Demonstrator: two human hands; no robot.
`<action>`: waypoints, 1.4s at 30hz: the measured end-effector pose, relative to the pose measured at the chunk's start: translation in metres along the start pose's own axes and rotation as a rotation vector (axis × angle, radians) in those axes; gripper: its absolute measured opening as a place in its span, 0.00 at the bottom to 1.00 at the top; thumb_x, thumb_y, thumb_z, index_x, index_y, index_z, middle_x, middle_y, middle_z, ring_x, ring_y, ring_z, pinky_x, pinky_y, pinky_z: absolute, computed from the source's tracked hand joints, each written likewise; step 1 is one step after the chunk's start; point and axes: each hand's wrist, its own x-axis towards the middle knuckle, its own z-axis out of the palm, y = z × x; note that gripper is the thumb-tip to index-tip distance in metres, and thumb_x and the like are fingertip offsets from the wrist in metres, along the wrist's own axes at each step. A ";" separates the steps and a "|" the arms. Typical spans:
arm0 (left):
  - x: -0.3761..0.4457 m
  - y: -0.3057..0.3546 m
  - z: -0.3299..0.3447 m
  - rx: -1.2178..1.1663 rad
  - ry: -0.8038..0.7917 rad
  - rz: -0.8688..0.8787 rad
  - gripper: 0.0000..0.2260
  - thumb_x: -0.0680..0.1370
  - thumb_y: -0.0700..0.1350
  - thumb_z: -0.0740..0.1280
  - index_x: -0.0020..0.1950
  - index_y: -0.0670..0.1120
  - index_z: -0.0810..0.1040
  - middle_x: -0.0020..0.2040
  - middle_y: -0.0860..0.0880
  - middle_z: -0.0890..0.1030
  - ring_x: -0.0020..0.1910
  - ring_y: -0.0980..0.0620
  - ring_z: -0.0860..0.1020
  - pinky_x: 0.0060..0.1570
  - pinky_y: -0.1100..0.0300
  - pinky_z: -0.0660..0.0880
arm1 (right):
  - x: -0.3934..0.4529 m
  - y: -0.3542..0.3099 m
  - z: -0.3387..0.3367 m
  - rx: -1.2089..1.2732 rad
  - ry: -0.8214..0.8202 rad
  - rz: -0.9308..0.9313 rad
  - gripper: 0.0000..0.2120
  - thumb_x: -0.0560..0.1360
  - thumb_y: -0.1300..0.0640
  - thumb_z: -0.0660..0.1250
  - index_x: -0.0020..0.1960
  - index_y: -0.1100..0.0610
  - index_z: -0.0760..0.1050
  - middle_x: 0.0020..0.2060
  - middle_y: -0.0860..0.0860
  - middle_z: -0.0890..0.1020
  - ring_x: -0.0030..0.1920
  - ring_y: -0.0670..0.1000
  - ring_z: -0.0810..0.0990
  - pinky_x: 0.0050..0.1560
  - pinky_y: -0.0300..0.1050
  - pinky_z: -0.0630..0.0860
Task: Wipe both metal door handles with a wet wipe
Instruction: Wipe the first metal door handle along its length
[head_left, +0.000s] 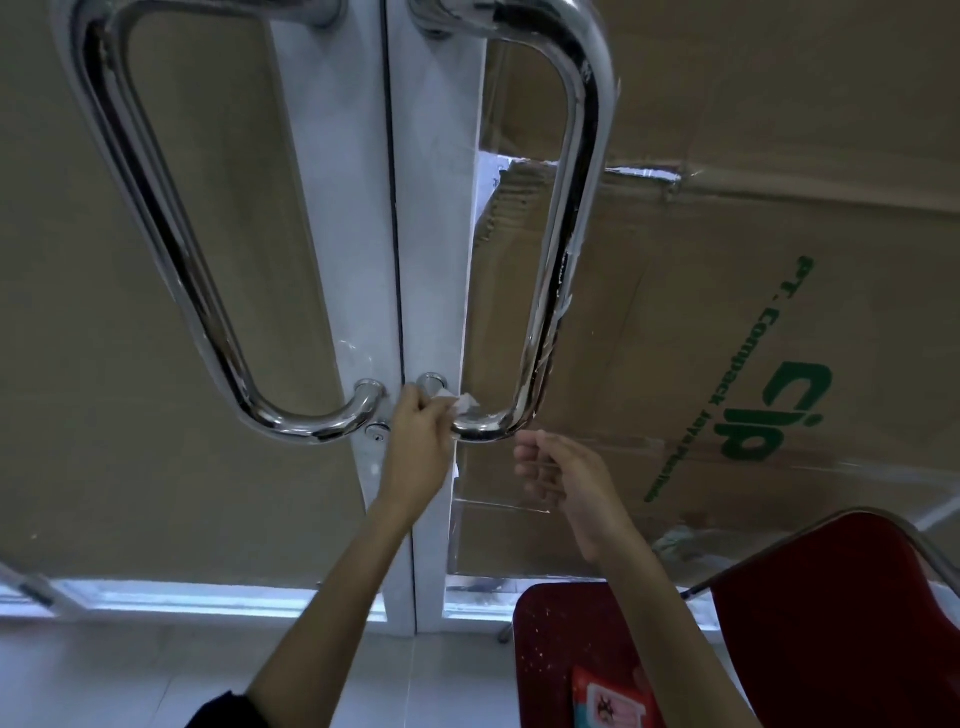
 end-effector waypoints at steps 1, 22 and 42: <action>0.006 -0.004 -0.004 0.032 0.006 -0.049 0.09 0.78 0.38 0.64 0.54 0.37 0.81 0.42 0.47 0.66 0.38 0.52 0.68 0.43 0.67 0.63 | -0.001 0.000 -0.003 0.001 0.002 -0.002 0.12 0.80 0.58 0.58 0.54 0.60 0.79 0.43 0.51 0.81 0.40 0.48 0.78 0.42 0.40 0.73; 0.007 0.012 0.012 0.034 0.044 -0.053 0.09 0.78 0.35 0.64 0.53 0.36 0.82 0.43 0.47 0.66 0.41 0.51 0.67 0.41 0.67 0.60 | 0.000 0.007 -0.010 -0.017 -0.022 0.000 0.12 0.80 0.57 0.58 0.54 0.59 0.80 0.42 0.50 0.82 0.41 0.47 0.78 0.42 0.40 0.74; -0.035 0.017 0.037 -0.850 0.373 -0.701 0.04 0.79 0.38 0.63 0.51 0.45 0.74 0.41 0.52 0.76 0.39 0.55 0.76 0.44 0.61 0.77 | 0.002 -0.002 0.024 0.004 -0.034 -0.001 0.12 0.80 0.58 0.59 0.55 0.62 0.79 0.40 0.51 0.81 0.37 0.46 0.77 0.38 0.38 0.71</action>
